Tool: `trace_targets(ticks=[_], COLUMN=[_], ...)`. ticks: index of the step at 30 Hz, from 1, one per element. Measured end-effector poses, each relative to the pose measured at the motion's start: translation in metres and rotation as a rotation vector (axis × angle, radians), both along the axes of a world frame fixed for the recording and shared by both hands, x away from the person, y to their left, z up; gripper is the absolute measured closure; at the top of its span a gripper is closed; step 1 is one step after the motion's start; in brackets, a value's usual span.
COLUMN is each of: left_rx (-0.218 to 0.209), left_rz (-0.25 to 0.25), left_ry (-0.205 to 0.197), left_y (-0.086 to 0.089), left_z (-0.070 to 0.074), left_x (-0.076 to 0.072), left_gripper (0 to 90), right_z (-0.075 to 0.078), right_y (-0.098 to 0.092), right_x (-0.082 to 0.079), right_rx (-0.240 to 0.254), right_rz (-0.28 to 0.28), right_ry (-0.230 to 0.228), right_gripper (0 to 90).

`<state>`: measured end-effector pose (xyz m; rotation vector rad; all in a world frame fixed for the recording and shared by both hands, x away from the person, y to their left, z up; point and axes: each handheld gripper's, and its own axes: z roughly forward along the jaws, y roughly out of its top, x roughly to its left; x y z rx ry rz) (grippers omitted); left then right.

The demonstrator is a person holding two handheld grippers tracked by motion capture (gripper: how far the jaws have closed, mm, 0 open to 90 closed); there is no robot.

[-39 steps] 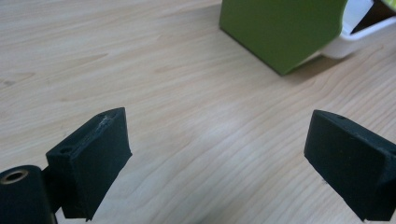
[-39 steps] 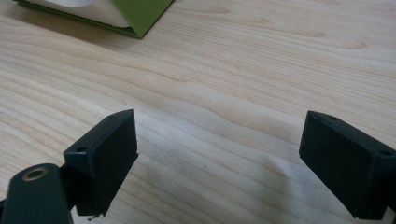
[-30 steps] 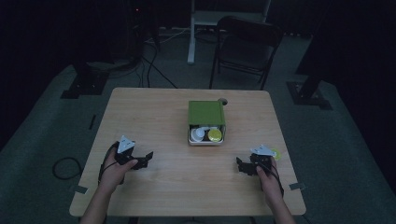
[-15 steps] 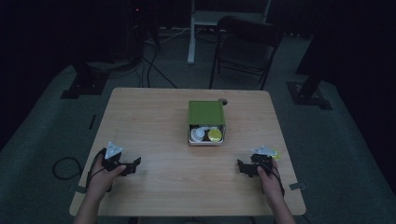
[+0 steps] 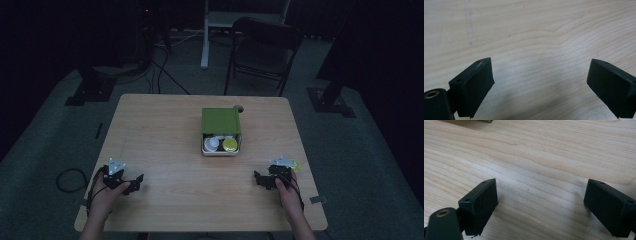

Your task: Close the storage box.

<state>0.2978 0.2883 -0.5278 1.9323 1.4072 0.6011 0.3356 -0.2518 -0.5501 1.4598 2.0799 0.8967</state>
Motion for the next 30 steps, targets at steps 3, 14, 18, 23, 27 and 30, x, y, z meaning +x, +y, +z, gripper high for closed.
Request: trace_targets(ticks=[3,14,18,23,27,30], left_rx=[0.001,0.014,0.026,0.023,0.031,0.026], left_rz=[0.04,0.107,0.131,0.161,0.204,0.223], left_ry=[0.01,0.038,0.053,0.057,0.056,0.055], left_y=[0.005,0.016,0.021,0.024,0.03,0.033], left_z=[0.0,-0.005,-0.008,-0.01,-0.012,-0.012], left_x=[-0.002,-0.009,-0.012,-0.015,-0.02,-0.022], left_gripper=[16.7,16.5,16.5,16.5,16.5,16.5], right_z=[0.0,0.0,0.0,0.0,0.0,0.0], right_y=[0.0,0.0,0.0,0.0,0.0,0.0], right_x=[0.0,0.0,0.0,0.0,0.0,0.0], right_rx=[0.003,0.0,0.0,0.004,0.002,0.003], right_rz=[0.0,0.0,0.0,0.0,-0.002,-0.002], right_ry=[0.0,0.0,0.0,0.0,0.0,0.0], right_gripper=[11.2,11.2,11.2,11.2,11.2,11.3])
